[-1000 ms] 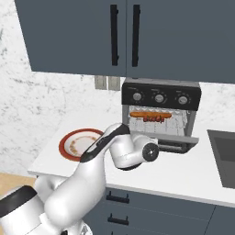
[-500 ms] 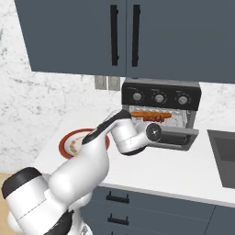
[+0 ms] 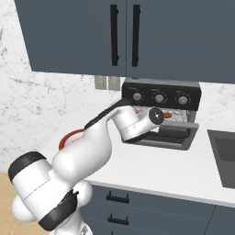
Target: Pick up the kebab skewer and baguette bread, and place them inside the toaster oven. Close the toaster oven door and start by setting the timer.
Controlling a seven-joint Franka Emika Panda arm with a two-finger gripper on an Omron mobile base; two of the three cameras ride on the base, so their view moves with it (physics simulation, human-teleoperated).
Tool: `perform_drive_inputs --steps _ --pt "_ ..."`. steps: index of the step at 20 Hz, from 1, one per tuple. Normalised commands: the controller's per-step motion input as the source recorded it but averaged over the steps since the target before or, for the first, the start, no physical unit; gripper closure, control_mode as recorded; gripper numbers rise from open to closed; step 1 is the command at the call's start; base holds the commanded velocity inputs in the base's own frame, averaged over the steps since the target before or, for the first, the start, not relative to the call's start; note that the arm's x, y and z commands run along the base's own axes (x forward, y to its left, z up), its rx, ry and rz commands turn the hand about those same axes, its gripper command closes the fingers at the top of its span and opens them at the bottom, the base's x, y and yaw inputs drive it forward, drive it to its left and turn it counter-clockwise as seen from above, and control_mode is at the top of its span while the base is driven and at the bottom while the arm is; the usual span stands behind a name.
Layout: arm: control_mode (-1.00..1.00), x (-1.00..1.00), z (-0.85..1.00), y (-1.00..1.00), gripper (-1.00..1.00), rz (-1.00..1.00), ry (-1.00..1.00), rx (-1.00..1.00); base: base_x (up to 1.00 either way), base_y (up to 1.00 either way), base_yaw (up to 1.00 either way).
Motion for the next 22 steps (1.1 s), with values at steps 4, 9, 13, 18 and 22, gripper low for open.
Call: perform_drive_inputs --steps 4,9,13,18,22 --pt "-1.00 0.25 0.61 0.00 -1.00 0.00 -0.02 -0.02 0.00 0.00 0.00" --pt "-1.00 0.33 0.68 0.00 -1.00 0.00 -0.01 -0.05 0.00 0.00 0.00" --pt "-1.00 0.44 0.83 0.00 -1.00 0.00 -0.04 -0.04 0.00 0.00 0.00" --pt "-1.00 0.44 0.90 0.00 -1.00 0.00 -0.05 -0.03 0.00 0.00 0.00" --pt "-1.00 0.29 0.76 0.00 -1.00 0.00 -0.10 -0.05 0.00 0.00 0.00"
